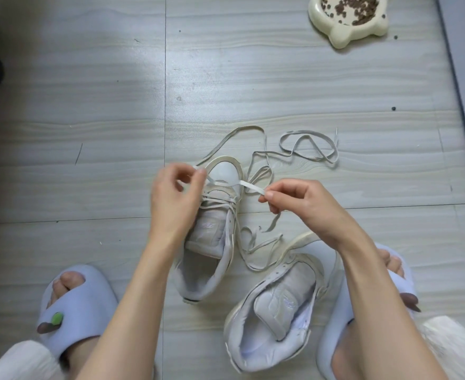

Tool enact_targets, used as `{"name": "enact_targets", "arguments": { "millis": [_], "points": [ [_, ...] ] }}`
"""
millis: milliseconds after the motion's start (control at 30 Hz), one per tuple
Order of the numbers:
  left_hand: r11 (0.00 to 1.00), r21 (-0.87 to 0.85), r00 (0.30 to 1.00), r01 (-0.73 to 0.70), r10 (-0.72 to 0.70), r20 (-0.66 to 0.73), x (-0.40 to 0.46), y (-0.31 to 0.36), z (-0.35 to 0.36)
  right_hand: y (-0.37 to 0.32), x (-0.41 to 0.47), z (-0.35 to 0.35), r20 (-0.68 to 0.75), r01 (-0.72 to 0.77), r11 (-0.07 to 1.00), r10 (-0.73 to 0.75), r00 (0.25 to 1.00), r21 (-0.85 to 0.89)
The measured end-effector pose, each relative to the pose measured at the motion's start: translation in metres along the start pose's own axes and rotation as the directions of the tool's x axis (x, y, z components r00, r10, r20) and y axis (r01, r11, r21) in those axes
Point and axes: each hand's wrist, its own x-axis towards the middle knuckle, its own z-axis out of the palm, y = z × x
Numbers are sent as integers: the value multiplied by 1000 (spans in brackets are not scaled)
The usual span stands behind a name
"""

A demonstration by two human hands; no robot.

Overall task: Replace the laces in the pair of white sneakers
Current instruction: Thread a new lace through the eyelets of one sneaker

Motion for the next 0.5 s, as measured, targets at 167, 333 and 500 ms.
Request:
{"name": "enact_targets", "arguments": {
  "millis": [167, 333, 500],
  "points": [
    [989, -97, 944, 111, -74, 323, -31, 25, 20, -4, 3, 12, 6, -33, 995, 34, 999, -91],
    [931, -291, 958, 220, -151, 244, -35, 42, 1, -18, -17, 25, 21, -65, 978, 71, 997, -198],
    [785, -471, 911, 402, -288, 296, -37, 61, -37, -58, -41, 29, 18, -1, 955, 7, 1000, -297]
  ]
}}
